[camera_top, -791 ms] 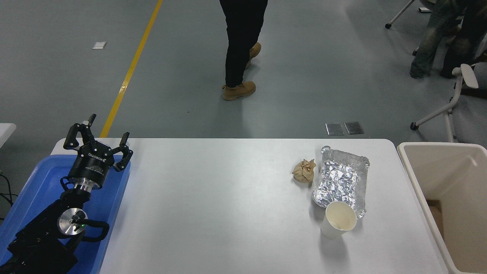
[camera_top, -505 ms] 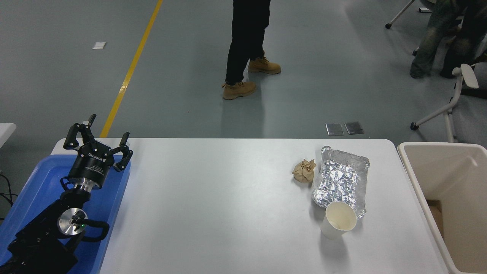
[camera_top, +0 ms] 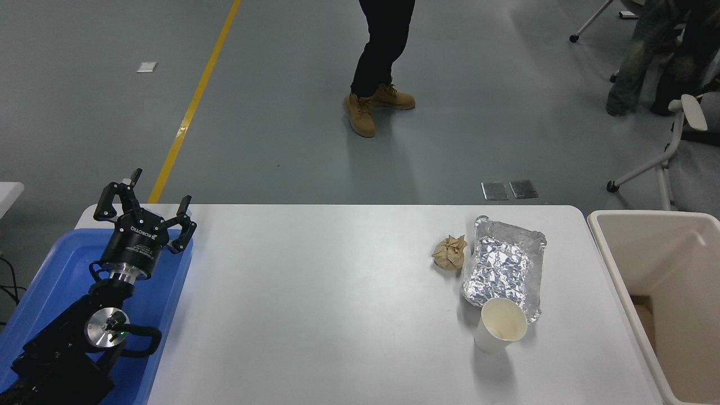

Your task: Pick up paper cup place in dustbin

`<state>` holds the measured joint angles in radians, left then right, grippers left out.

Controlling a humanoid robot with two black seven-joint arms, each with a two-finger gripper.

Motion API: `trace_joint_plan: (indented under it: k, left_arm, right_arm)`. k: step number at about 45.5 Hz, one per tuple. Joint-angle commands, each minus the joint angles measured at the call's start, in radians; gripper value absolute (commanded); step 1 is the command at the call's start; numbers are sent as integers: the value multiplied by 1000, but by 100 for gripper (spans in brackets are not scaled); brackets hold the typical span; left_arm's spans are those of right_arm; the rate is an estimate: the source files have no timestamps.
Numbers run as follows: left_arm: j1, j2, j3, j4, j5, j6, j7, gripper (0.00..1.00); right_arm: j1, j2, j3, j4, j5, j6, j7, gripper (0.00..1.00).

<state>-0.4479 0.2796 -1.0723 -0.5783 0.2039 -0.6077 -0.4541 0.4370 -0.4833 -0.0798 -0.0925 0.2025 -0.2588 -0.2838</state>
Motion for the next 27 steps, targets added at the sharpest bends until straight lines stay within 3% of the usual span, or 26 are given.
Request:
trace_joint_plan:
  k: [1, 27]
  left_arm:
    - [0, 0, 0, 0, 0, 0, 0, 98]
    - [0, 1, 0, 0, 0, 0, 0, 98]
  right_arm:
    - [0, 3, 0, 0, -1, 0, 0, 100]
    - [8, -8, -2, 34, -5, 9, -3, 100]
